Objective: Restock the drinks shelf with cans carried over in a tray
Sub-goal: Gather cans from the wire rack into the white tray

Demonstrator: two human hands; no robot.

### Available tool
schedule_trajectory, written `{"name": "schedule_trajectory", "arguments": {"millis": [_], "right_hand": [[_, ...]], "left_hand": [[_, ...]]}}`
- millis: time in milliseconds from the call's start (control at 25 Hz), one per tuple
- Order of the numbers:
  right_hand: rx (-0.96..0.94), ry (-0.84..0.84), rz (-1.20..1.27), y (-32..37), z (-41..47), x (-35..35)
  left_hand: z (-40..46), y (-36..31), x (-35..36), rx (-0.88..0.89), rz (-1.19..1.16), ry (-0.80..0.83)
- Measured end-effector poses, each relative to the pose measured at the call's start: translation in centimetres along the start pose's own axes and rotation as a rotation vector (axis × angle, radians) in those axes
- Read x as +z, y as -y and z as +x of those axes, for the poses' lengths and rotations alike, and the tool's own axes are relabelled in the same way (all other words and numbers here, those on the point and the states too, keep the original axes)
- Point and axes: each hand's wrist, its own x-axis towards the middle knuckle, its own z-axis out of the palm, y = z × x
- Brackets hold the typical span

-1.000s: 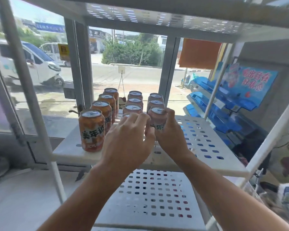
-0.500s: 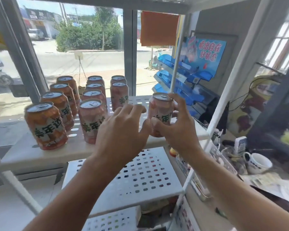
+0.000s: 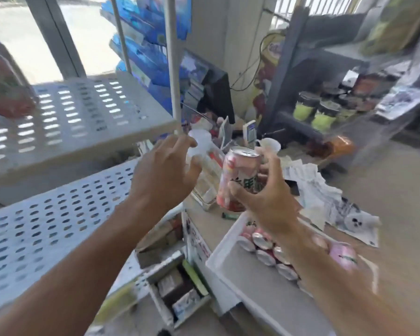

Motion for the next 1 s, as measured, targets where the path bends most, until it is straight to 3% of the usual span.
{"name": "schedule_trajectory", "arguments": {"millis": [360,680,1000], "right_hand": [[0.561,0.036,0.018,-12.8,-7.7,-0.3],[0.982,-0.004,0.147,-19.5,-9.1,4.7],[1.066,0.008,0.042,-21.6,-7.8,7.3]], "left_hand": [[-3.2,-4.6,7.7,0.042,-0.067,0.212],[-4.4,-3.8,10.0,0.012,-0.065,0.262],[-5.2,-2.6,11.0,-0.028,-0.089,0.283]]}}
